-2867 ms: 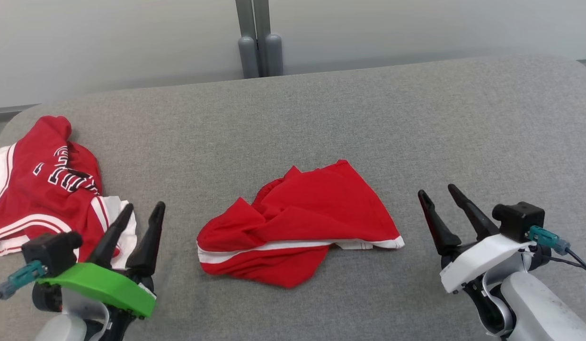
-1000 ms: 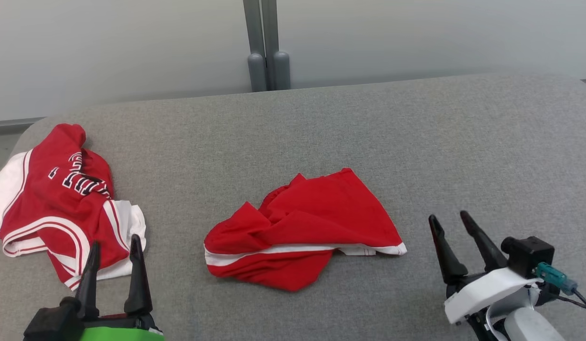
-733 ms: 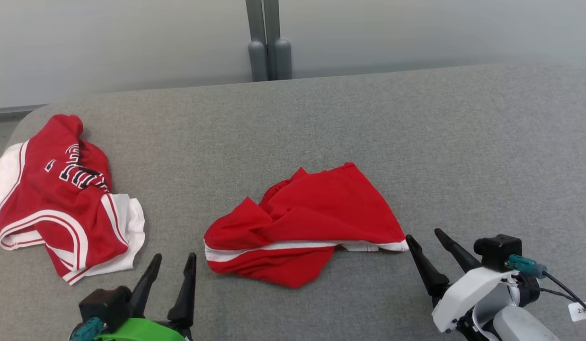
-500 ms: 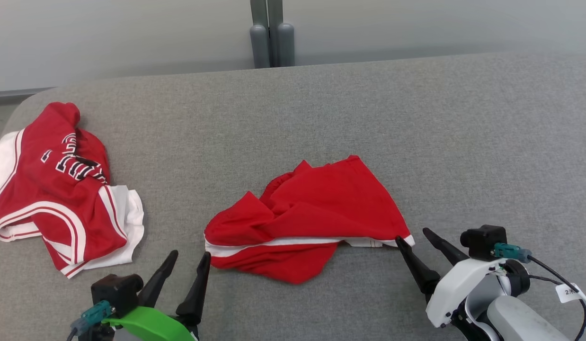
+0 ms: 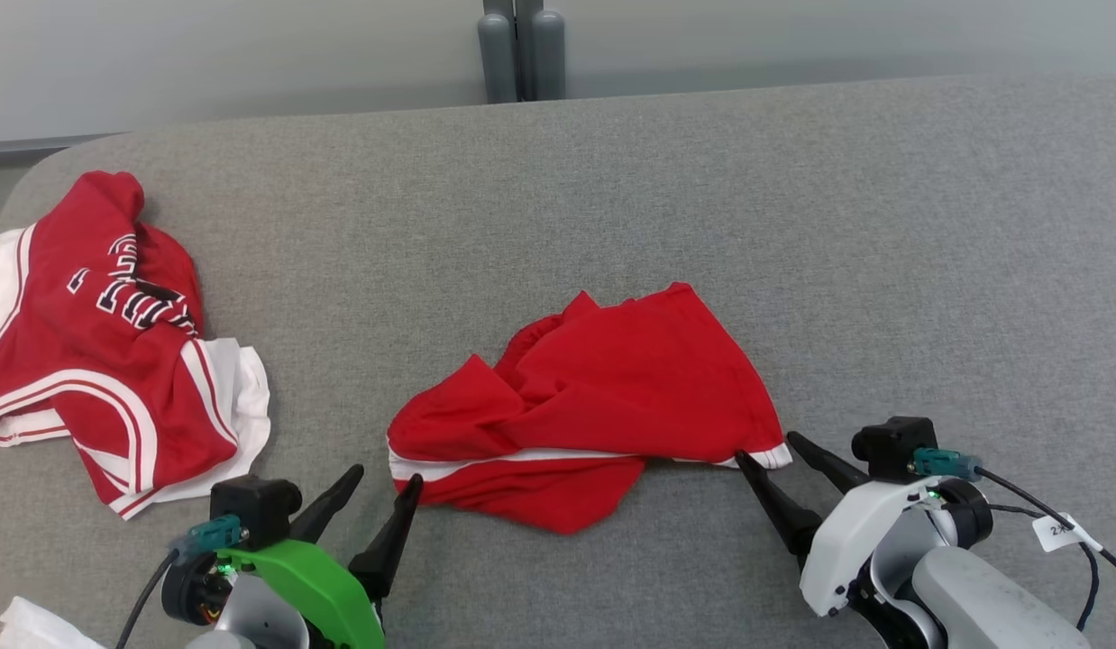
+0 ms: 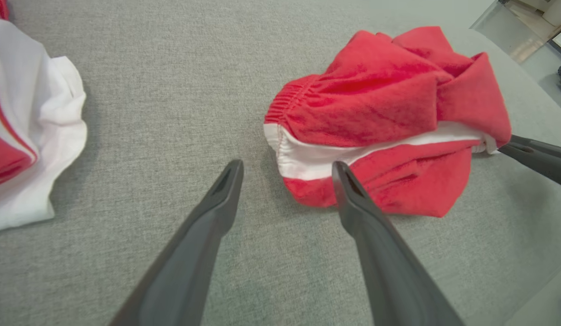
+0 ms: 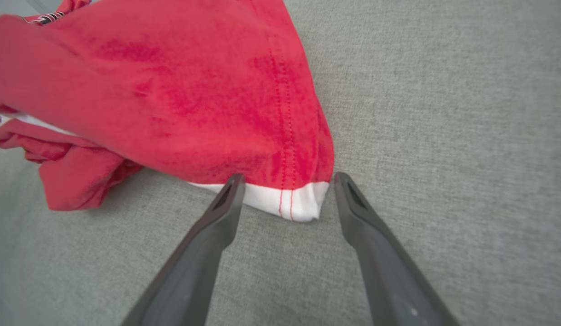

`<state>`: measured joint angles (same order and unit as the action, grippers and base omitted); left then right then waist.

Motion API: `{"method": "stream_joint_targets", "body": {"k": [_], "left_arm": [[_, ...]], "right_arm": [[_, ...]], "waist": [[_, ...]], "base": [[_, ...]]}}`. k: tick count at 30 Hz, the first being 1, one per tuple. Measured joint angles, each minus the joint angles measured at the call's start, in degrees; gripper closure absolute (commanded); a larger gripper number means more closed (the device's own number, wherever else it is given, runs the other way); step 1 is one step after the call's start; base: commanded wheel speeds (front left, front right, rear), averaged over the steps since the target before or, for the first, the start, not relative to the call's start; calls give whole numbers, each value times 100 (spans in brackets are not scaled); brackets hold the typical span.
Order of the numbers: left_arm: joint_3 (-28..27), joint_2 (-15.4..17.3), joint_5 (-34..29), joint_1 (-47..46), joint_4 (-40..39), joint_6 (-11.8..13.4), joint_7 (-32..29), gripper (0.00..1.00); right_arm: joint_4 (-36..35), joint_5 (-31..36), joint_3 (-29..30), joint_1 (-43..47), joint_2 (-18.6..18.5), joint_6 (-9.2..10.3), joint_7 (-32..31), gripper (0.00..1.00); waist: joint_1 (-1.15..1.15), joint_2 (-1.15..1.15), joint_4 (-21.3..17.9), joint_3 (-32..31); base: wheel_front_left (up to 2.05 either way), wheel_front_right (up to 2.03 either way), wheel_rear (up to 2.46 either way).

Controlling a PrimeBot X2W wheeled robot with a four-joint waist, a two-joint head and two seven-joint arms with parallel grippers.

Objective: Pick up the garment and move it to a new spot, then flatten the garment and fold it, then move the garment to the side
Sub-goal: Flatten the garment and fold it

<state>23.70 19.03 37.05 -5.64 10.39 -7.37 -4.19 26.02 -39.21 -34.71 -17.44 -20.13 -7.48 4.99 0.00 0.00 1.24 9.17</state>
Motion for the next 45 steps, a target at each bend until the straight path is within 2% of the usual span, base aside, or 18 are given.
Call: {"method": "stream_joint_targets", "body": {"k": [10,11,12,13,14,15,23,29,32,36,40,45], "left_arm": [[590,247,332,-678,639,0,25,0],[634,264,365,-712,672,0,40,0],[686,282,423,-751,703,0,74,21],[749,305,472,-792,736,0,113,52],[780,324,489,-813,756,-1,160,90],[812,344,533,-836,787,-1,202,100],[998,504,849,-840,708,-1,485,100],[990,726,972,-810,282,-1,466,100],[978,883,981,-920,35,-1,253,100],[877,1100,981,-1581,-223,-1,-179,100],[865,1176,1025,-2524,-216,-1,-748,100],[1131,1168,1021,-3891,24,-1,-1317,100]], "right_arm": [[140,-121,-307,-230,-5,0,115,0],[147,-140,-337,-244,-4,0,116,6],[156,-164,-369,-270,-2,0,123,33],[167,-183,-405,-286,-1,0,144,52],[174,-207,-437,-291,-3,0,168,85],[178,-225,-481,-292,-1,0,189,100],[140,-459,-693,-335,-18,0,543,100],[-424,-896,-534,-342,-181,0,880,100],[-743,-1050,-442,-415,-299,0,932,100],[-989,-1145,-421,-853,-471,0,950,100],[-1012,-1318,-478,-1560,-598,0,936,100],[-972,-1666,-722,-2668,-804,0,797,100]], "waist": [[0,0,-108,108],[0,0,-120,112],[0,0,-134,115],[0,0,-148,116],[0,0,-156,114],[0,0,-163,107],[0,0,-147,-51],[0,0,-88,-230],[0,0,-73,-273],[0,0,-78,-182],[0,0,-98,59],[0,0,-129,497]], "base": [[0,0,0],[0,0,0],[0,0,0],[0,0,0],[0,0,0],[0,0,0],[0,0,0],[0,0,0],[0,0,0],[0,0,0],[0,0,0],[0,0,0]]}}
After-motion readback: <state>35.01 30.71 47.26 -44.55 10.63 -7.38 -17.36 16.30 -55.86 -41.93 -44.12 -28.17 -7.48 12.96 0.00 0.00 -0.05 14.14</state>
